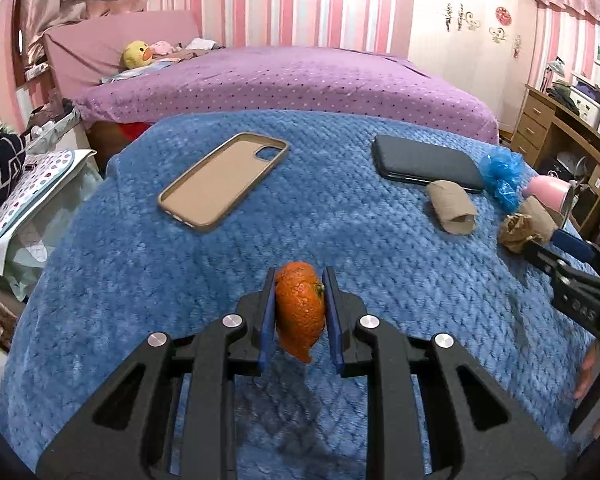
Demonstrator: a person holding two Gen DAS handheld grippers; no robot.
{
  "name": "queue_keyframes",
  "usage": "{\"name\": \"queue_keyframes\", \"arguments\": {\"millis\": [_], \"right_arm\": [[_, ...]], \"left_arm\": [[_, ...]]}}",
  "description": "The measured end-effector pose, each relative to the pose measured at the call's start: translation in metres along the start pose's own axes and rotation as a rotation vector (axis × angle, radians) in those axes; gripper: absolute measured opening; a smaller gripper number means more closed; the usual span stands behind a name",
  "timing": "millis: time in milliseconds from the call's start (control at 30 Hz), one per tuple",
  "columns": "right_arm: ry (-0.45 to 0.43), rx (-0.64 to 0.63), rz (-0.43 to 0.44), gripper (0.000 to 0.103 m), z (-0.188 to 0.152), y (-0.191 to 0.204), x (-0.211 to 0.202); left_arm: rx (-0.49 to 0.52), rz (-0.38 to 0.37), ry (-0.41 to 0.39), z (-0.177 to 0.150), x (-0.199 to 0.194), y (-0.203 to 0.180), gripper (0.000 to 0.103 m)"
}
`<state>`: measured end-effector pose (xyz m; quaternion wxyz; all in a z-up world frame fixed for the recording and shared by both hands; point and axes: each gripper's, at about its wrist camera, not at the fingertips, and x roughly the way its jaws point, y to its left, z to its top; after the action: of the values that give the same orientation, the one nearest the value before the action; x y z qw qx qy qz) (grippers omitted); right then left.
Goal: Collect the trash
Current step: 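Grasp the crumpled brown paper with the right gripper while the left gripper holds the peel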
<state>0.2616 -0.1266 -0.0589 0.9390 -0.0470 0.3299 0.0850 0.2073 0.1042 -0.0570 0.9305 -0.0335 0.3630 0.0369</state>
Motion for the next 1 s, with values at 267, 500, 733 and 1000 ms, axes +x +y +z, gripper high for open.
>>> {"name": "queue_keyframes", "arguments": {"millis": [267,500,733,1000], "right_arm": [[0.081,-0.01,-0.03,0.051,0.008,0.007,0.036],[0.042,-0.018,-0.029,0.037,0.007,0.0,0.022],[-0.021,-0.021,0.022,0.037,-0.011,-0.008,-0.031],[-0.076,0.006,0.024,0.037,-0.04,-0.034,-0.099]], "left_arm": [[-0.005,-0.012,-0.013,0.001,-0.003,0.002,0.021],[0.0,-0.02,-0.028,0.002,-0.01,-0.003,0.021],[0.033,-0.029,-0.057,-0.001,-0.024,-0.022,0.021],[0.086,-0.024,-0.093,-0.017,-0.047,-0.062,0.021]]}}
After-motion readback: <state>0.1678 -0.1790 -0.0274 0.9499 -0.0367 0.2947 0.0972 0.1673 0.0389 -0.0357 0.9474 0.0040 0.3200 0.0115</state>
